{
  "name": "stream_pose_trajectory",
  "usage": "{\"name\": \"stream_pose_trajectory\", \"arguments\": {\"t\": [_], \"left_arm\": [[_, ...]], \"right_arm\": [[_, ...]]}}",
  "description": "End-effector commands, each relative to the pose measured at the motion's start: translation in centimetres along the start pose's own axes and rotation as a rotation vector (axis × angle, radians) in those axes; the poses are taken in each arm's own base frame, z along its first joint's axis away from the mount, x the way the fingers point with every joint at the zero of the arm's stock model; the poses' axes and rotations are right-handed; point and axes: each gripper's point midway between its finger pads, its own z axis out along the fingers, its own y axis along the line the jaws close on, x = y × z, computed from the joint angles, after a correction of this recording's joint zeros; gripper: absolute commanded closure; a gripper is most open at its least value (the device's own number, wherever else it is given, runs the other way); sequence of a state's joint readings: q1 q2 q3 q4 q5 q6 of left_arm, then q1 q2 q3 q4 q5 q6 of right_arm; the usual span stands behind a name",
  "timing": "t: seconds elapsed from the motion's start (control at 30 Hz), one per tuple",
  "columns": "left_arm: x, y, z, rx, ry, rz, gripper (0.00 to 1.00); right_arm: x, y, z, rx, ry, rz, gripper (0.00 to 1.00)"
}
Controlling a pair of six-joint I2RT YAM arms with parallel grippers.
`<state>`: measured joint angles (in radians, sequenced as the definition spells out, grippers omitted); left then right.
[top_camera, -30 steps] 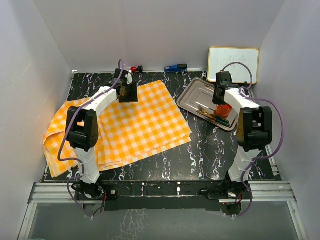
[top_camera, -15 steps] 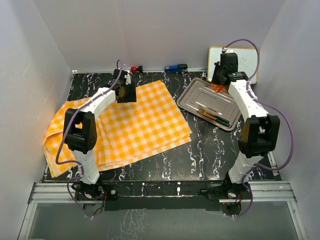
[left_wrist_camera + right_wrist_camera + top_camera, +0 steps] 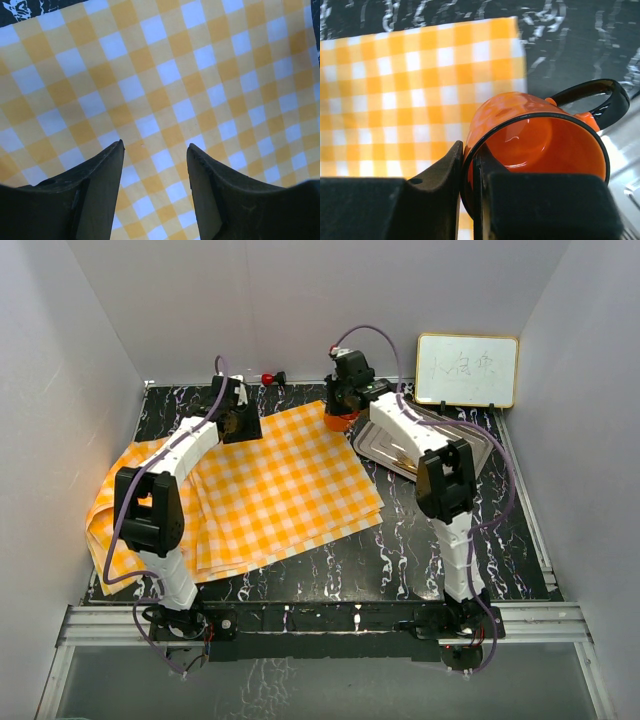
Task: Set the dinner table for one person
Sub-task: Pick up the cup at the center of the board, then place the cup on the napkin.
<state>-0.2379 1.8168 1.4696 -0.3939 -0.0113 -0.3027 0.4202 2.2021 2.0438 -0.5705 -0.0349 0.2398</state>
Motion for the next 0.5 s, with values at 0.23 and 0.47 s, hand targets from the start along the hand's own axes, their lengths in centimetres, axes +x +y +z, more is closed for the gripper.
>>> {"name": "stream_pose_trajectory", "arguments": {"t": [0.23,0.47], "left_arm": [[-0.9,0.8,-1.5,-0.003,-0.033,-0.034,0.47],[-0.6,0.9,-1.0,-0.003,-0.021,-0.035,0.47]], "right_arm": [[-5.4,6.5,-0.5,-0.144,-0.155,-0.028,1.00],[-2.2,7.5,1.6,-0.163,-0.101,-0.049,1.00]]}}
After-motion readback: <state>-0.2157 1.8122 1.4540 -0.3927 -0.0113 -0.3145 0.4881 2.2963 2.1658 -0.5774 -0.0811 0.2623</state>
